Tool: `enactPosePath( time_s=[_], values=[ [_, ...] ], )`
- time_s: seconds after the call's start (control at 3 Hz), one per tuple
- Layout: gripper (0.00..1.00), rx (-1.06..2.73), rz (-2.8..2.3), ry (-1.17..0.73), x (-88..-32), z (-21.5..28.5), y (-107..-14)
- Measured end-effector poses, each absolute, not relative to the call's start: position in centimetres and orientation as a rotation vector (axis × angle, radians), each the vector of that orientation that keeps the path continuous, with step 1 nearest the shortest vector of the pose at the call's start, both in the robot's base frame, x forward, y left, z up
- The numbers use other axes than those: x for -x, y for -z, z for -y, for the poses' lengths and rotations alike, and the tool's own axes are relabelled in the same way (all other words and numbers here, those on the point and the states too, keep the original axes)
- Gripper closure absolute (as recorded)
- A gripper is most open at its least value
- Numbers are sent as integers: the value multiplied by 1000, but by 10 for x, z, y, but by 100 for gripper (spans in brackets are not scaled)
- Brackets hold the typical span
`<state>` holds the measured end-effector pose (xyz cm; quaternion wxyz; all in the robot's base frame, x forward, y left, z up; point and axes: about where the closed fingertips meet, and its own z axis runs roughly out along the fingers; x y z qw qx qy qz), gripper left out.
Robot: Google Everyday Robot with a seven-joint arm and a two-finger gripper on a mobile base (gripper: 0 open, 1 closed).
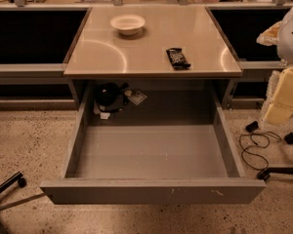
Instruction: Close top drawer
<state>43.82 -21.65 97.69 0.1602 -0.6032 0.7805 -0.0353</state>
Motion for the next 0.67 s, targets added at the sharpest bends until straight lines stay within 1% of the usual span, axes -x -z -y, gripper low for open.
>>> enactPosePath(
  time_s=[0.67],
  values=[
    [0,1713,-2220,82,-440,216,-968]
  ],
)
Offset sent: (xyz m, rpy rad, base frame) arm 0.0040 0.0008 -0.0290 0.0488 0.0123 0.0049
